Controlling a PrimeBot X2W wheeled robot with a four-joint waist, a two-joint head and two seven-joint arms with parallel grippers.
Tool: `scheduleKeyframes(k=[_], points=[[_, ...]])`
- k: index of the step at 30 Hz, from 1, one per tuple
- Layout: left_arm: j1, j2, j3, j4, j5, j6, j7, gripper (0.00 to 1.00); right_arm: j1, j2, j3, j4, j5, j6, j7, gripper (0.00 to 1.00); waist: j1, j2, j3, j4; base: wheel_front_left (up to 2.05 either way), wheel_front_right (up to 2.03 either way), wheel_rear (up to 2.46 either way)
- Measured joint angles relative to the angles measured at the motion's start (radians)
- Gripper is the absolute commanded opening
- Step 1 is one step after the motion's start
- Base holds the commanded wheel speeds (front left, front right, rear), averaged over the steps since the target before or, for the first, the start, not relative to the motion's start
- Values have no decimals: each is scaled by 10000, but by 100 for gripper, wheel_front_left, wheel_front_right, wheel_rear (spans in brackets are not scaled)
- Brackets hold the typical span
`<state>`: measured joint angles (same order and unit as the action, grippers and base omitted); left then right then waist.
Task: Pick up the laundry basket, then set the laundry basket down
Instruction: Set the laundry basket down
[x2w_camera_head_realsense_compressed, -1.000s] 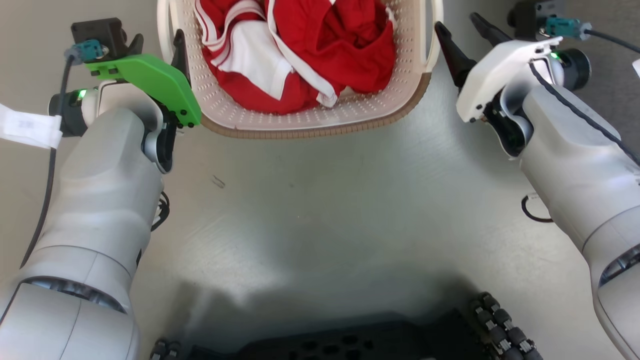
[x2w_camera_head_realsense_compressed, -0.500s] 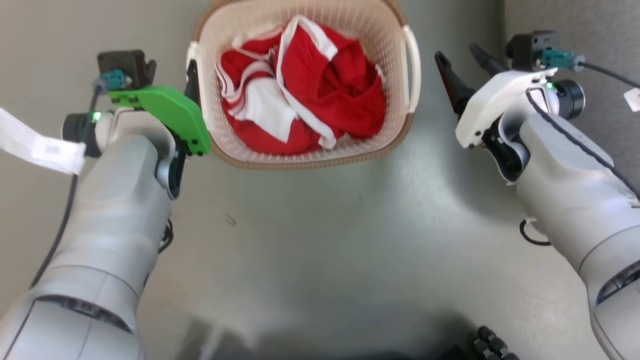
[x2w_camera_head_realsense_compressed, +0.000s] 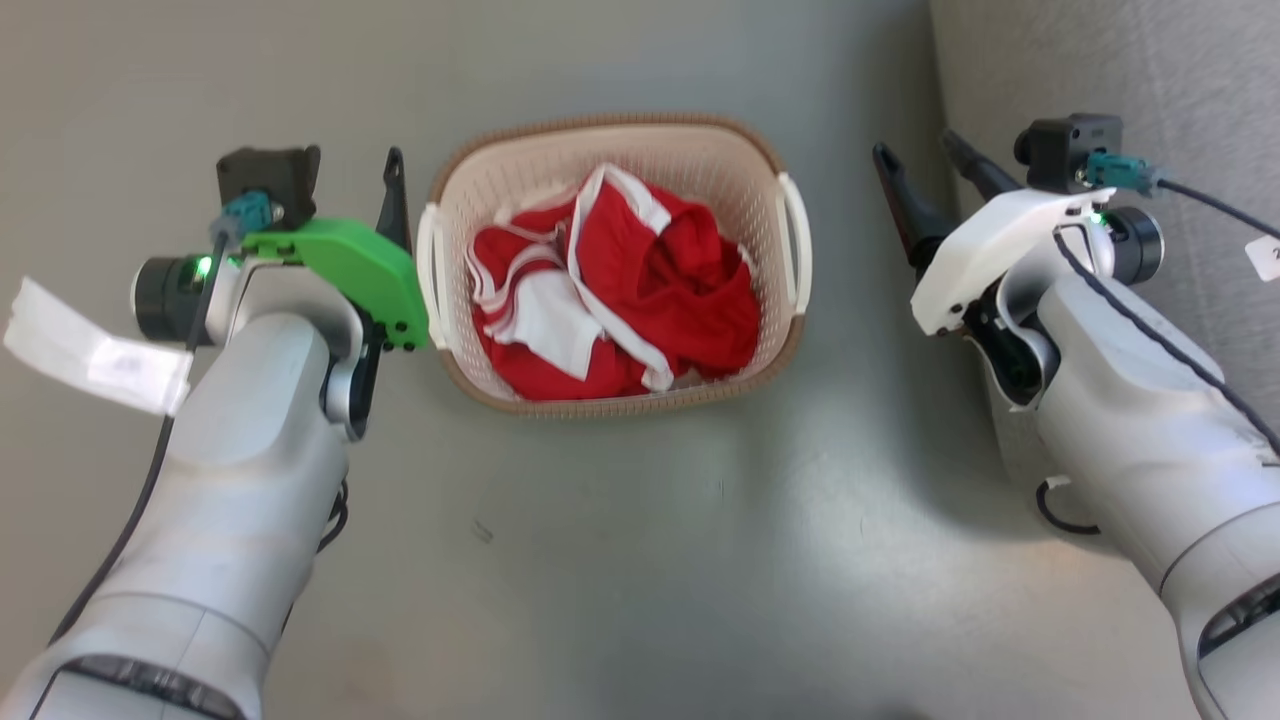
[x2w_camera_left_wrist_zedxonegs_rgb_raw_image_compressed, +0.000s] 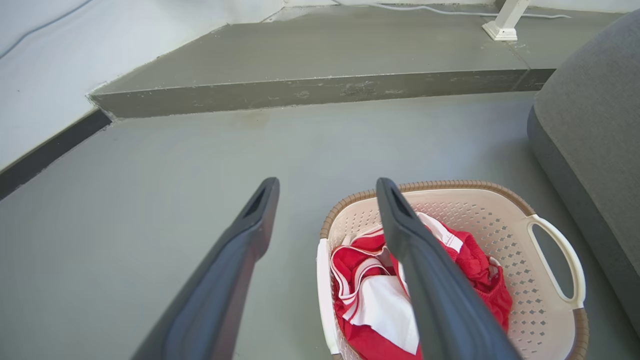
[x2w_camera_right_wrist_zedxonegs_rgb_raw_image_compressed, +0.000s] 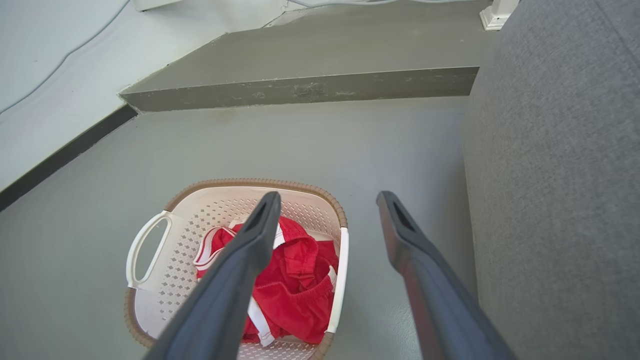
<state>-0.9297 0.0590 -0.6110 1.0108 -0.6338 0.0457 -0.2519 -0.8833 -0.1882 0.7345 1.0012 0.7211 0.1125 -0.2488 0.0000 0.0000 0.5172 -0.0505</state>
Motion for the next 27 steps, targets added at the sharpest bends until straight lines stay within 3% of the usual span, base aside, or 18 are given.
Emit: scheduleKeyframes(k=[12, 27], points=[[1764, 316, 771, -1854, 579, 428, 0, 100, 1208, -21, -984, -1557, -510, -535, -2, 100, 0, 0, -1730, -150, 0, 0, 0], [4016, 593, 1685, -4146, 1553, 614, 0, 100, 3126, -297, -1837, -3432, -1670, -1335, -15, 100, 0, 0, -3476, -275, 0, 0, 0]])
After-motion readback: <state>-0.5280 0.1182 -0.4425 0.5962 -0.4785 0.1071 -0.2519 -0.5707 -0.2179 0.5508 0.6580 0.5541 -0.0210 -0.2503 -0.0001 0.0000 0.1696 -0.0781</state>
